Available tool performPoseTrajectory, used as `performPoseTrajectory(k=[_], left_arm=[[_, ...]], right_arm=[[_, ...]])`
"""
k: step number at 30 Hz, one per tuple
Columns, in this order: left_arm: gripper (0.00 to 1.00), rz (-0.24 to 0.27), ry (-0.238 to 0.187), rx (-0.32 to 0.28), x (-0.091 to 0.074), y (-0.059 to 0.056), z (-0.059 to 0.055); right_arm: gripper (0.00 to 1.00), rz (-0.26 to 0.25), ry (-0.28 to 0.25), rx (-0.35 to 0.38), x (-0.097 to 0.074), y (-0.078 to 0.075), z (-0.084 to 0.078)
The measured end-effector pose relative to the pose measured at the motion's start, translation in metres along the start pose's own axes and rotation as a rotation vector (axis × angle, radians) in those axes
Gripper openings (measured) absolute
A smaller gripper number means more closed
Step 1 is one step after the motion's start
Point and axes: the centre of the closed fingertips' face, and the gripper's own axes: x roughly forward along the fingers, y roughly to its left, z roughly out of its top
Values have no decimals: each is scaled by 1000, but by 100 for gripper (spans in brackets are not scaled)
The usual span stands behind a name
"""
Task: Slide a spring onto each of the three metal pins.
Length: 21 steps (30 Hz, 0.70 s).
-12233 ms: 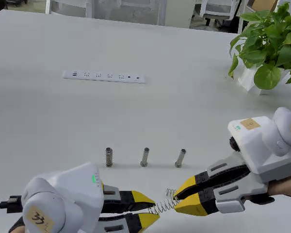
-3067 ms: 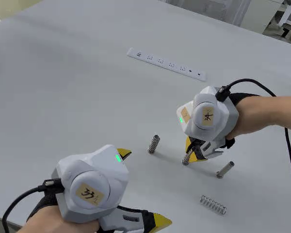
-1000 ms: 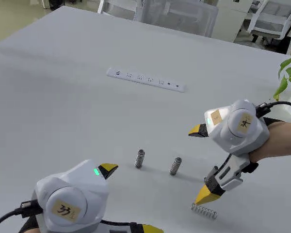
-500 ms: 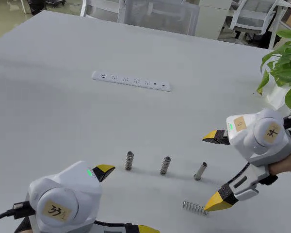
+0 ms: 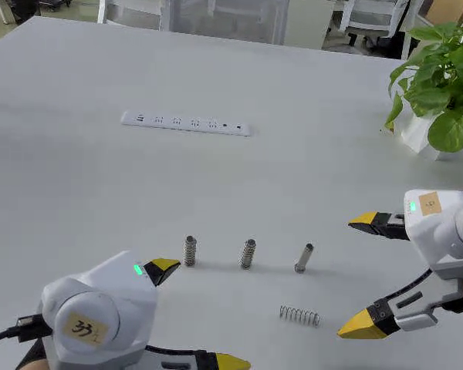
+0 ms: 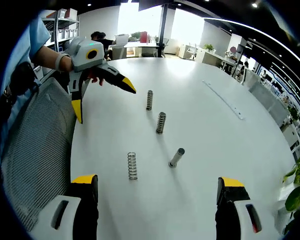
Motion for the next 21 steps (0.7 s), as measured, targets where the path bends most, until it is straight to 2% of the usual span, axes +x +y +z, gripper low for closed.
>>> performPoseTrajectory(k=[4,10,21], left_arm=[[91,-27,-13,-9,3,-4,3],[91,-59,3,14,10,-10,3],[90,-110,23,50,23,-19,1]], right_arm=[[99,-22,-8,38,-8,5,-11],[99,-55,-22,99,-17,14,-27],[99,-114,-56,190,-35,30,-42]])
